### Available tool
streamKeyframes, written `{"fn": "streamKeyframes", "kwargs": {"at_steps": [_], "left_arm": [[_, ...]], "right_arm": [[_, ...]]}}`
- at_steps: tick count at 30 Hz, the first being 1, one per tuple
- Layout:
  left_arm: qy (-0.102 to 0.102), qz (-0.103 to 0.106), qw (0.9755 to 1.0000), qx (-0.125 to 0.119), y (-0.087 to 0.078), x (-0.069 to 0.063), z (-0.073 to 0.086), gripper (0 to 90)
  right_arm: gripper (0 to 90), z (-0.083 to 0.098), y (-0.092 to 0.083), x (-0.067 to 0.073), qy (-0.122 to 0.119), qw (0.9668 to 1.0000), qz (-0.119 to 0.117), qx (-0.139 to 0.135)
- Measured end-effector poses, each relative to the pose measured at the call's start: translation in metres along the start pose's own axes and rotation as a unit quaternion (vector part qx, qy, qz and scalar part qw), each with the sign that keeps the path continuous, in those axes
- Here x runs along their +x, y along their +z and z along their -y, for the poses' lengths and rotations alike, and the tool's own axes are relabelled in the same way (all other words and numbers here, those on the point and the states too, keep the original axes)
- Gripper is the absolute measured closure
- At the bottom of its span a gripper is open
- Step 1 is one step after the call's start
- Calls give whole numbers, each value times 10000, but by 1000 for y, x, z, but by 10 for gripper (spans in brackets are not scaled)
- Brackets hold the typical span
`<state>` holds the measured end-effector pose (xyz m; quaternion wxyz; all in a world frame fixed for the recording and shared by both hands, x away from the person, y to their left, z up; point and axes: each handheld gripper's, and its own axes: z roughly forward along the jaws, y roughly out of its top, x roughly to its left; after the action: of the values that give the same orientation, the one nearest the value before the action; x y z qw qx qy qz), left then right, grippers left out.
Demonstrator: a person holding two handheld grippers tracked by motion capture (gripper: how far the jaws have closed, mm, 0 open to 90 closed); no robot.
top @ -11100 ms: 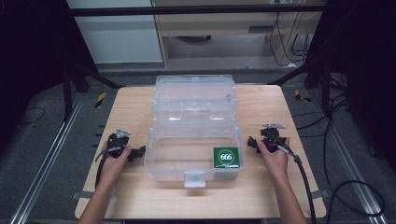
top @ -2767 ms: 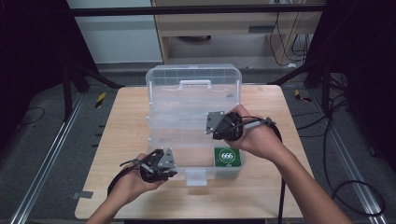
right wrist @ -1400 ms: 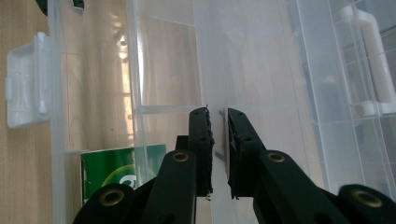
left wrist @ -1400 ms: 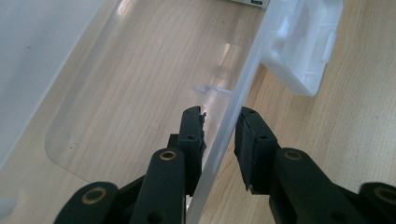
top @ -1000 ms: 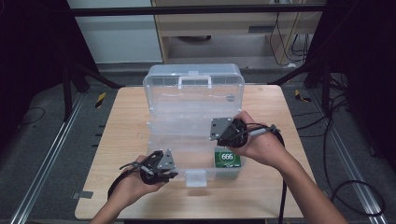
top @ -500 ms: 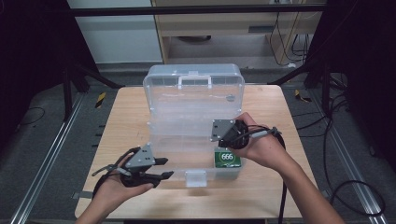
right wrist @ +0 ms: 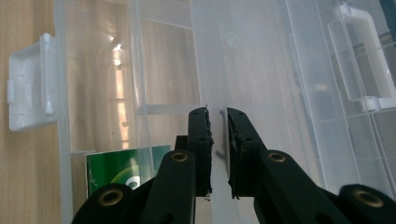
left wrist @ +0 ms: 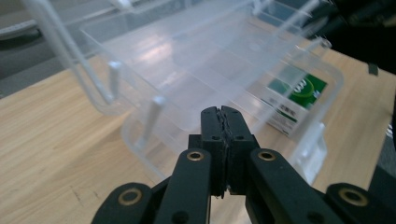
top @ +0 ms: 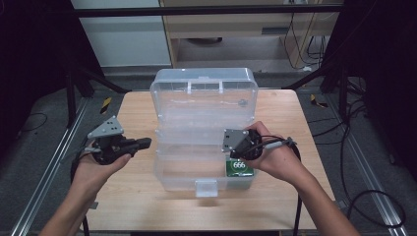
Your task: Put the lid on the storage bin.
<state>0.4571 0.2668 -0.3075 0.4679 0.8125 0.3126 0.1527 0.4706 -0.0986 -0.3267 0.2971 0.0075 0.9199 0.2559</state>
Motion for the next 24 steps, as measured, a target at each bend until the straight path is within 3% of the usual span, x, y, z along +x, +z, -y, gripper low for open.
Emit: {"fn": "streamKeyframes", "kwargs": {"at_steps": [3, 10, 24], "left_arm": [[-160, -45, 9998, -127, 1, 7, -3, 895], [-4, -326, 9995, -25, 7, 15, -15, 896], [-408, -185, 9988, -174, 18, 31, -26, 898]], "right_arm": [[806, 0, 0, 2, 0, 10000, 38, 0], [804, 0, -1, 4, -28, 10000, 39, 9], [799, 1, -1, 10, -84, 10000, -12, 24]]}}
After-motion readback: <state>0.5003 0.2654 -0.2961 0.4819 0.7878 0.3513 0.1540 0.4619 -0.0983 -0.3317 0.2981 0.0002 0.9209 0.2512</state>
